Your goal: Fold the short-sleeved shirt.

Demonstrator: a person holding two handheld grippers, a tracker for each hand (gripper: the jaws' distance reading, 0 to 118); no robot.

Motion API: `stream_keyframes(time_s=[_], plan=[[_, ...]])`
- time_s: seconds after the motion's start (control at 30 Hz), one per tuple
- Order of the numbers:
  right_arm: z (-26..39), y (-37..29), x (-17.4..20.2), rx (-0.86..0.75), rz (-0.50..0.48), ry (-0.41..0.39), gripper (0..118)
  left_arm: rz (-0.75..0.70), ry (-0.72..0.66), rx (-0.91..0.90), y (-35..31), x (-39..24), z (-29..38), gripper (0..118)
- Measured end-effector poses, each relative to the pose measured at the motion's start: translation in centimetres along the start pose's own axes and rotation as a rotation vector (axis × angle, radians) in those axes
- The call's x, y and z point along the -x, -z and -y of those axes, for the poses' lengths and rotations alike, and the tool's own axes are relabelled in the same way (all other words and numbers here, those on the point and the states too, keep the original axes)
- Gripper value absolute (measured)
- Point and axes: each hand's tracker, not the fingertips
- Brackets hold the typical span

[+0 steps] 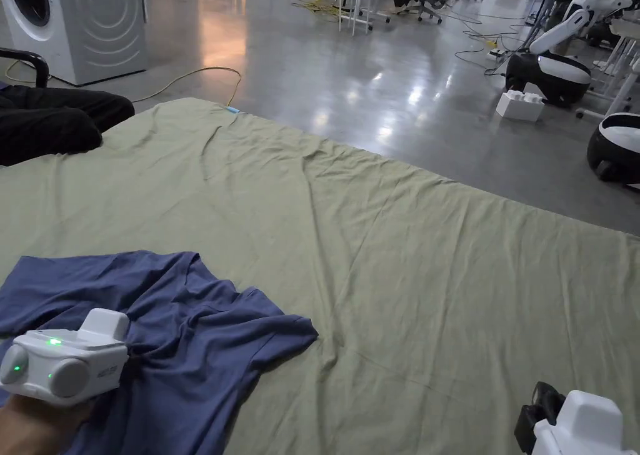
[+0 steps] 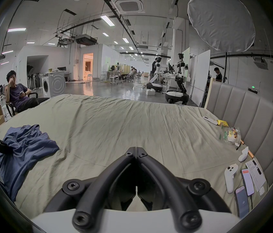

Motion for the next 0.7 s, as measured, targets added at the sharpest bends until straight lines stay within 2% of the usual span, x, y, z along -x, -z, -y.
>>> stream_keyframes(time_s=[0.1,0.4,0.57,0.7], plan=[[0.1,-0.2,-0.2,-0.009,0.000,-0.012,0,0.026,-0.053,-0.068,-2.1,-0.1,-1.5,3],[-0.4,-1.1,-1.6,-0.037,0.011,0.010,0,0.083,-0.065,-0.248,-9.2,-3.0,-7.7,3],[-1.2,-1.9,-2.7,-0.061,0.016,0.028,0,0.146,-0.014,-0.379,-13.0,-5.8,-12.3,3],[-1.6,-2.6,-3.9,-0.074,0.021,0.081,0,0.223,0.055,-0.431,-15.1,-9.7,-15.3,3]])
